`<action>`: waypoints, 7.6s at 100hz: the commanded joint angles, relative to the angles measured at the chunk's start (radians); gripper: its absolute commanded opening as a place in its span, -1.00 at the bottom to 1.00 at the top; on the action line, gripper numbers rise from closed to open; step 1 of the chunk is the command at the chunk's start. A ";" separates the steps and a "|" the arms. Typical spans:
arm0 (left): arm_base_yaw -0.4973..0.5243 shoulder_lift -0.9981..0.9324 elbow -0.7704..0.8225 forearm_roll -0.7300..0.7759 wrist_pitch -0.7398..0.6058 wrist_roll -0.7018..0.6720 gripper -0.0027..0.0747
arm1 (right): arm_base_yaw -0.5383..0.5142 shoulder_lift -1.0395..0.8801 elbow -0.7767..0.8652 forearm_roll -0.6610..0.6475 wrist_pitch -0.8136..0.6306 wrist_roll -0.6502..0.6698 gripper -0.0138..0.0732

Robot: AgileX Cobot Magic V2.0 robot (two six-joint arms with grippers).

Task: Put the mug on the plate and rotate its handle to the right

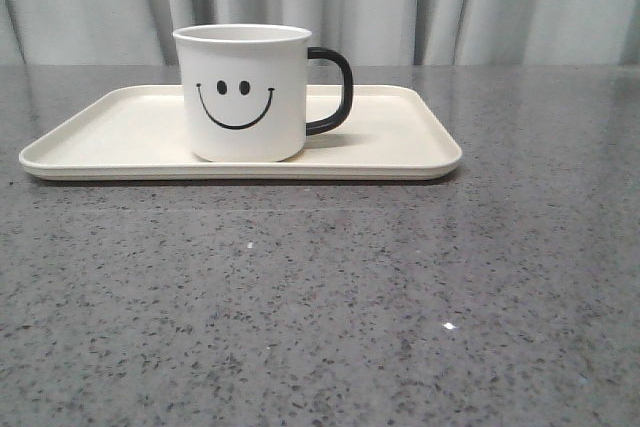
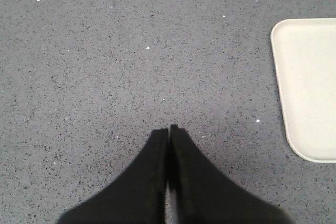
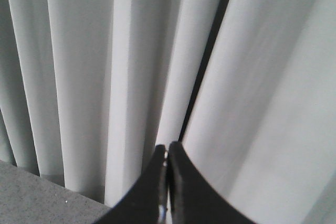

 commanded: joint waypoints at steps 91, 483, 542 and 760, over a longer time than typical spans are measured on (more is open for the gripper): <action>0.004 -0.014 -0.026 -0.010 -0.058 -0.004 -0.98 | -0.009 -0.144 0.063 -0.126 -0.235 0.005 -0.82; -0.231 -0.910 1.298 -0.149 -1.415 0.035 -0.98 | 0.142 -1.298 2.058 0.476 -0.348 -0.626 -0.82; -0.231 -1.087 1.371 -0.032 -1.262 0.037 -0.98 | 0.142 -1.298 2.058 0.477 -0.348 -0.626 -0.82; -0.229 -1.087 1.405 -0.035 -1.315 0.035 -0.98 | 0.359 -1.733 2.335 0.551 -0.982 -0.635 -0.82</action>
